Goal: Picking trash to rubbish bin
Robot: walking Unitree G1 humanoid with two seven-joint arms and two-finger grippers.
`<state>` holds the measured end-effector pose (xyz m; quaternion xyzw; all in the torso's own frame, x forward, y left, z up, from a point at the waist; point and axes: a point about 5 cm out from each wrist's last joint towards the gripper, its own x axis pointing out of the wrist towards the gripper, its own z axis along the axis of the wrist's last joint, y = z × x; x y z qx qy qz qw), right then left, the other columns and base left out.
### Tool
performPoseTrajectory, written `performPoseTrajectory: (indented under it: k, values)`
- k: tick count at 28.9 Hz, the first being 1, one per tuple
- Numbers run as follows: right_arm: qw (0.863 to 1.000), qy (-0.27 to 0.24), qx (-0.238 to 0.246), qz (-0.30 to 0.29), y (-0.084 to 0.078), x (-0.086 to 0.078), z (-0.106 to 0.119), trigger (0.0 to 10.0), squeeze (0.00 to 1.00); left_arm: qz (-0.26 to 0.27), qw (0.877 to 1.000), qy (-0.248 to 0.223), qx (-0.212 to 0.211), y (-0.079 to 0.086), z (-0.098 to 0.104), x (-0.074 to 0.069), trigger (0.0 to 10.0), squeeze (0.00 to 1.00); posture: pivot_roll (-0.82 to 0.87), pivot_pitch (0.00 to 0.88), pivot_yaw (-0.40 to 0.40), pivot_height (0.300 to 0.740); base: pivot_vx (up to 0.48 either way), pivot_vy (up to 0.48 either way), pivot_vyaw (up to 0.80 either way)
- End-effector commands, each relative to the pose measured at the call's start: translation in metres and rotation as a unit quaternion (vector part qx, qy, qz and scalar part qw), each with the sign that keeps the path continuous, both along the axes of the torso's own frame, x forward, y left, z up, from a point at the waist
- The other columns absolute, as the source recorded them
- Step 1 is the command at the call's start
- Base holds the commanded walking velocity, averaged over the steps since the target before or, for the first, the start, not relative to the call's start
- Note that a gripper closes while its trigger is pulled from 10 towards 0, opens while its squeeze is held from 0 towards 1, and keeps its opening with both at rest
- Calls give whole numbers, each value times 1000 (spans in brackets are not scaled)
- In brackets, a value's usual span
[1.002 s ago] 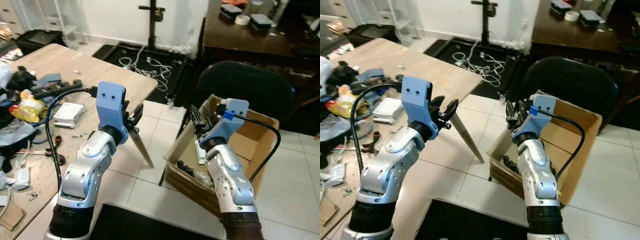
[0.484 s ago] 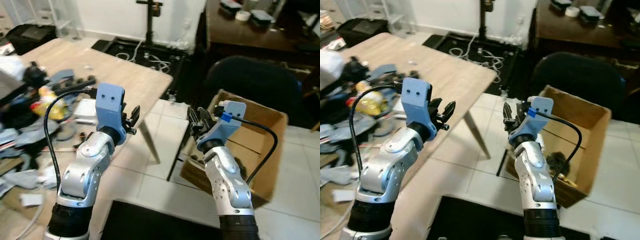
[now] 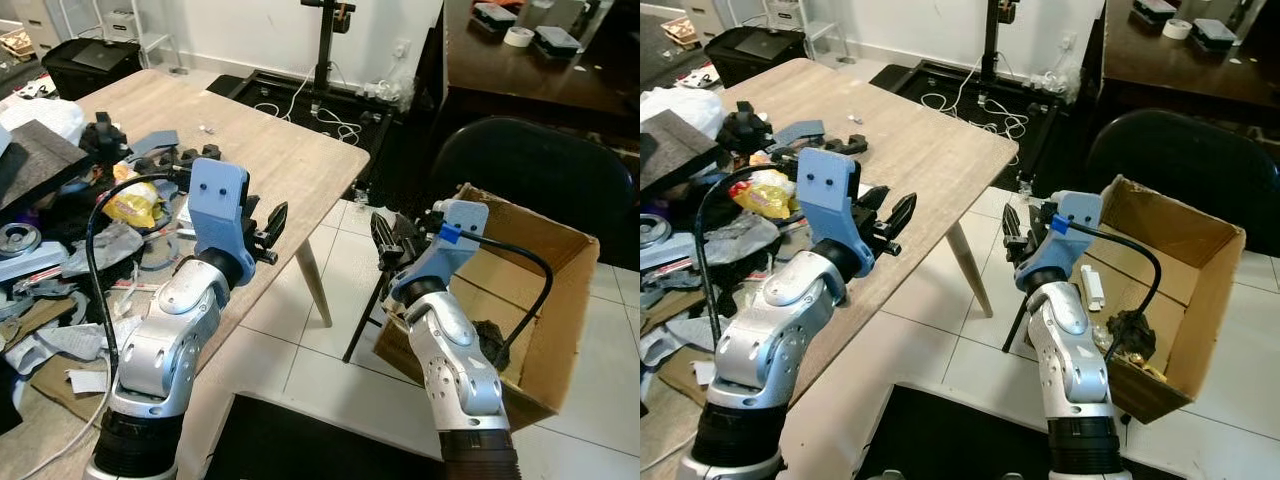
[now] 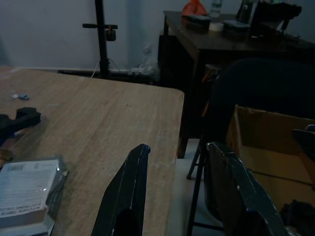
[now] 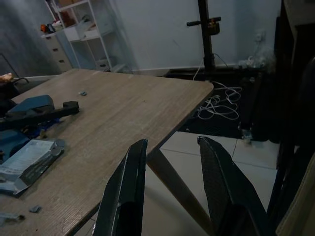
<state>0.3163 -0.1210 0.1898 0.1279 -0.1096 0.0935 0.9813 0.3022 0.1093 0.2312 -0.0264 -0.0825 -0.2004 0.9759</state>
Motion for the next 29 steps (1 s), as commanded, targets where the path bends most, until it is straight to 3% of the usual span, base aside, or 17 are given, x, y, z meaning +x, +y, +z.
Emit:
performPoseTrajectory:
  k: [1, 29]
  values:
    - [1000, -10, -3, 8, 3, -1, 5, 10000, 0, -2, 1000, -3, -5, 1, 0, -3, 10000, 0, 118, 136, -6, 740, 0, 0, 800]
    - [1000, -6, -4, 14, 6, -1, 3, 10000, 0, -1, 1000, 4, -3, 4, -2, -6, 10000, 0, 125, 117, -10, 740, 0, 0, 800]
